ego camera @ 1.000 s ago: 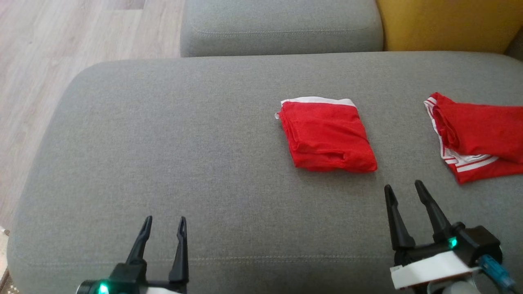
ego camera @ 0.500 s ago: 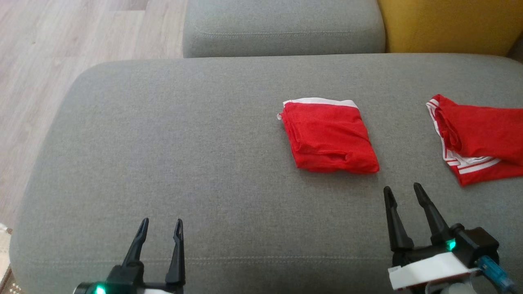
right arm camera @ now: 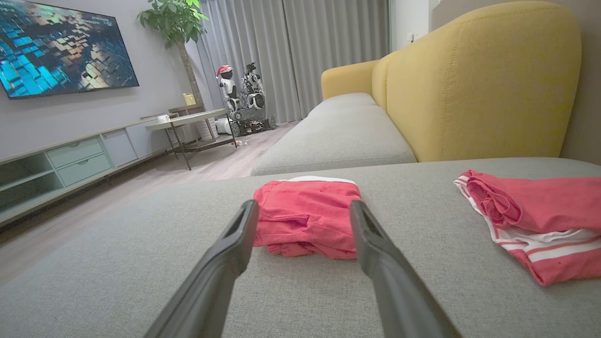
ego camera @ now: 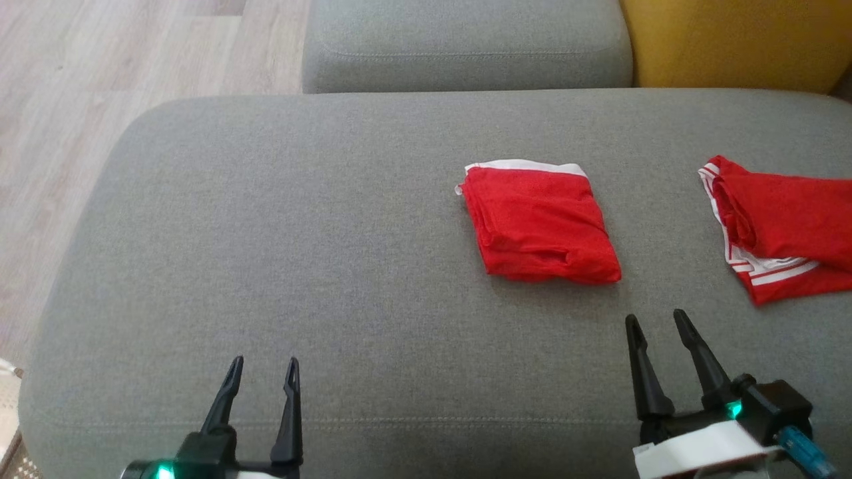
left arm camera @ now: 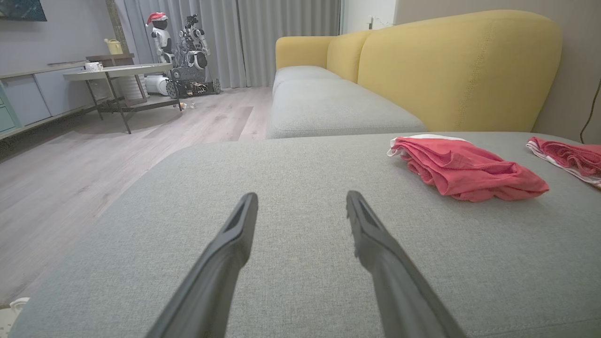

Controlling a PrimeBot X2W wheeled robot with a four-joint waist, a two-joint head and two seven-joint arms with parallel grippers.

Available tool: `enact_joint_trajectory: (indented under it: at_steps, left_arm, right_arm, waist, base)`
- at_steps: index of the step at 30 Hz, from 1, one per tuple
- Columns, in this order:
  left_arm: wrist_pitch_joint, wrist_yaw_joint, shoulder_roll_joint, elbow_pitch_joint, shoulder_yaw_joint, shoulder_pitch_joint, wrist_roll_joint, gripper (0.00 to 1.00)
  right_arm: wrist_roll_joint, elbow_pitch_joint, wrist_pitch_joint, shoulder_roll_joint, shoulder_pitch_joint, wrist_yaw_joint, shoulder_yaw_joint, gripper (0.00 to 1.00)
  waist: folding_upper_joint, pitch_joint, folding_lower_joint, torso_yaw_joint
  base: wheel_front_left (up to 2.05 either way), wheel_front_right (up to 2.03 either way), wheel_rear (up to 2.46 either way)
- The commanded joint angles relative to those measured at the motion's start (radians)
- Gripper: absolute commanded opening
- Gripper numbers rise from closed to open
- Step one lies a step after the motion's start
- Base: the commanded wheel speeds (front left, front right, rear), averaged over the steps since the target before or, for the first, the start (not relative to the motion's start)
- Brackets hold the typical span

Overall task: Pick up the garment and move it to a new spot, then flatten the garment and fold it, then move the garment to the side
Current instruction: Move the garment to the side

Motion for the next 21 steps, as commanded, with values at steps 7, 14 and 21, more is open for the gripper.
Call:
enact_joint_trajectory:
  at_steps: [7,14,21]
  left_arm:
    - [-0.005,-0.002,-0.009,-0.033,0.021,-0.042,0.012,1.0]
    - [-0.005,-0.004,-0.011,-0.061,-0.009,-0.092,0.012,1.0]
    - [-0.005,-0.018,-0.012,-0.074,-0.038,-0.163,0.015,1.0]
  right_arm:
    - [0.004,-0.026,-0.011,-0.016,-0.04,0.003,0.01,1.0]
    - [0.101,0.045,-0.011,-0.04,-0.161,0.003,0.002,1.0]
    - [0.154,0.258,0.046,-0.175,-0.445,0.003,0.042,1.0]
  waist:
    - [0.0,0.03,0.0001,0.01]
    - [0.0,0.114,0.0001,0.043]
    - [0.0,0.214,0.0001,0.077]
  base:
    - [0.0,0.0,0.0]
    - [0.0,0.0,0.0]
    - [0.0,0.0,0.0]
